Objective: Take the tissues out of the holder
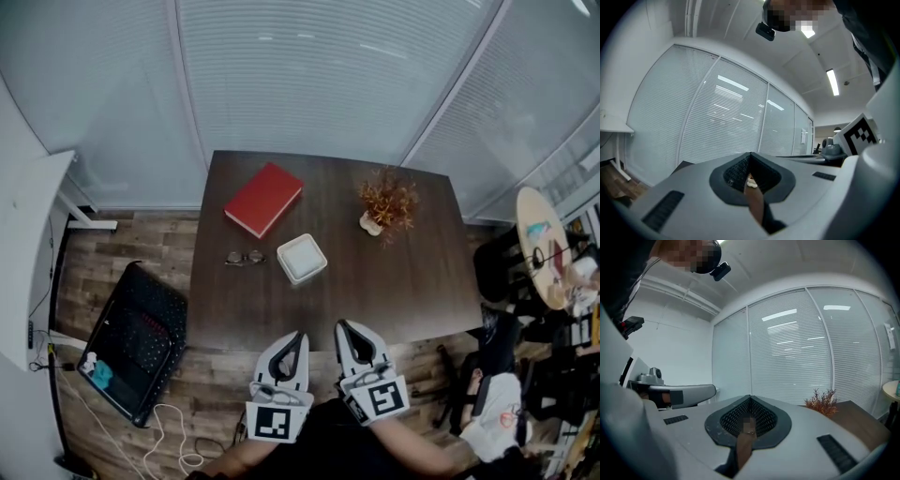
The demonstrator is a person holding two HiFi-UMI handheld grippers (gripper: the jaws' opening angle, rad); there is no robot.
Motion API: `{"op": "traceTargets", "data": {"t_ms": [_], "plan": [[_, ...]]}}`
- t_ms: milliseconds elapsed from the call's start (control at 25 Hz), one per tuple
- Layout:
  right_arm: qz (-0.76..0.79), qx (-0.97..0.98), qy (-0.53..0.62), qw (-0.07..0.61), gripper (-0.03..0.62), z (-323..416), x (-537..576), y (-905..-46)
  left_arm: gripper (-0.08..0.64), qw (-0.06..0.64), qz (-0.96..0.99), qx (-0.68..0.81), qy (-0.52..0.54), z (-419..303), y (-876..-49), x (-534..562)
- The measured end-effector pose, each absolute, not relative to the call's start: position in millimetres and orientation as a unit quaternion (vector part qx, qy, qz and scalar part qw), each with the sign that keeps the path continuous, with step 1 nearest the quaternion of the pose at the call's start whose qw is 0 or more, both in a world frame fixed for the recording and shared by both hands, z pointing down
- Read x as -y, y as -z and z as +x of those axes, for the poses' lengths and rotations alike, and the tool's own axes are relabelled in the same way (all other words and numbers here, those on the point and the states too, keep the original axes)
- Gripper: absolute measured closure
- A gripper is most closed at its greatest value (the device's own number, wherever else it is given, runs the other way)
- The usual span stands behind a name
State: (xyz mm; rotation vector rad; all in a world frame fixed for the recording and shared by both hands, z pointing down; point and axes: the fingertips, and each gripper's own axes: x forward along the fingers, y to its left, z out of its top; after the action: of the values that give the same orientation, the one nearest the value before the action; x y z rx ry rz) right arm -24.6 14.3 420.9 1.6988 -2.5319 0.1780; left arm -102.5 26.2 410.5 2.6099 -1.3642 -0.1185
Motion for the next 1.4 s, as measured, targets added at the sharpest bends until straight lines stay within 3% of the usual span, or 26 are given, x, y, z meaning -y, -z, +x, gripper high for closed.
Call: {"op": "traceTargets", "data": {"t_ms": [560, 1240, 1400], "plan": [[0.518, 0.847, -0.096, 0.071, 0.585, -20, 34, -448, 0.561, 0.096, 0.866, 0.490, 0.033, -97, -414, 9], [0.436, 0.871, -0.155, 0.164, 0.583, 4, 121, -530, 0.561, 0.094, 0.826, 0.555, 0.021, -70, -412, 69], [0.415, 0.867, -0.195, 0.196, 0.489, -2, 135, -570, 0.561, 0.098, 0.826, 0.554, 0.020, -71, -416, 78]]}}
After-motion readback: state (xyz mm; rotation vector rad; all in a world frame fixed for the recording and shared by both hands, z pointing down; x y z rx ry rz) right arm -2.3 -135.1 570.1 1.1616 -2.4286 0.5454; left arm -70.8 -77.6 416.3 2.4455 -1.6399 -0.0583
